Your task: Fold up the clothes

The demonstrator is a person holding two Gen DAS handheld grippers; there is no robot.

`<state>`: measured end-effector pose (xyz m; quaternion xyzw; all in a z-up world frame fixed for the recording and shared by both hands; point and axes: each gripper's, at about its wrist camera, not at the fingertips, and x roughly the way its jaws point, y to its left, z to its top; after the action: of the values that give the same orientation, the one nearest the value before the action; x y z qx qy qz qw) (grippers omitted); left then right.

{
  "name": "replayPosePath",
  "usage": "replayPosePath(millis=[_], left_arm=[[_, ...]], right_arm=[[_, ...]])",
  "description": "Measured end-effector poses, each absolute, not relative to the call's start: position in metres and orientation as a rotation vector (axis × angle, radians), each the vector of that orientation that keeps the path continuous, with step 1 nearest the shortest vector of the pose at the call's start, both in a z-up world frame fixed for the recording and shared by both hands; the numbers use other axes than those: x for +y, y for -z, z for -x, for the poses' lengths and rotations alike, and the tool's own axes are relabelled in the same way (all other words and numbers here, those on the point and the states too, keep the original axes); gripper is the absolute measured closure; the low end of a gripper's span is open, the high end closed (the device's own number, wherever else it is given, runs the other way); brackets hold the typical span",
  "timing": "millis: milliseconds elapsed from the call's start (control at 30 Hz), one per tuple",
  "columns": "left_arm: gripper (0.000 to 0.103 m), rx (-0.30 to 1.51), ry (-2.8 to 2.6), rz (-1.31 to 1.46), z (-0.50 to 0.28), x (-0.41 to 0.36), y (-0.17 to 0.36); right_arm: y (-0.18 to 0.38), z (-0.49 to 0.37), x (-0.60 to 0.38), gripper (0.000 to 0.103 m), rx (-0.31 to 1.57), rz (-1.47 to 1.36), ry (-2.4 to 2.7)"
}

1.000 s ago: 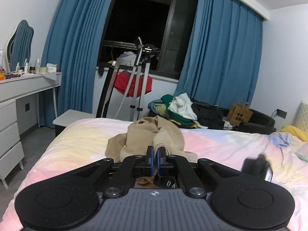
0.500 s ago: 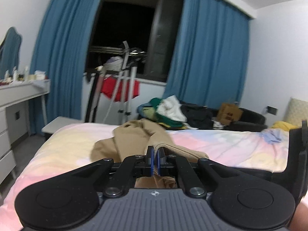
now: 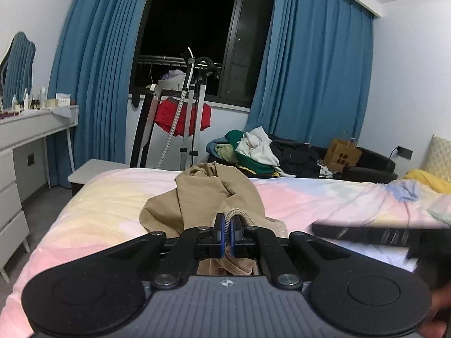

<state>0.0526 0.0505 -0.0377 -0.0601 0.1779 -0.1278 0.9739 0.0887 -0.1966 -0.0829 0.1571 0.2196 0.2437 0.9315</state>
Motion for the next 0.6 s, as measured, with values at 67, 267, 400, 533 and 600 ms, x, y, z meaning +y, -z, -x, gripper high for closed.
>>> replayPosePath(millis=[67,267,400,533,600], left_arm=[[0.099,0.372,0.273,0.157,-0.053,0.054,0.037],[0.099,0.391,0.297,0.179,-0.054,0.054,0.033],[0.099,0.398,0.321,0.17,-0.052,0.05,0.033],[0.099,0.397,0.322,0.151,-0.051,0.044,0.035],[0.099,0.391,0.306,0.144,-0.051,0.043,0.038]], right_arm=[[0.089,-0.091,-0.18,0.07,0.465,-0.315,-0.539],[0.098,-0.091,-0.158,0.04,0.456,-0.302,-0.51],[0.105,-0.095,-0.155,0.037,0.446,-0.31,-0.449],[0.116,-0.109,-0.154,0.037,0.456,-0.331,-0.364],[0.123,-0.115,-0.153,0.037,0.463,-0.331,-0.308]])
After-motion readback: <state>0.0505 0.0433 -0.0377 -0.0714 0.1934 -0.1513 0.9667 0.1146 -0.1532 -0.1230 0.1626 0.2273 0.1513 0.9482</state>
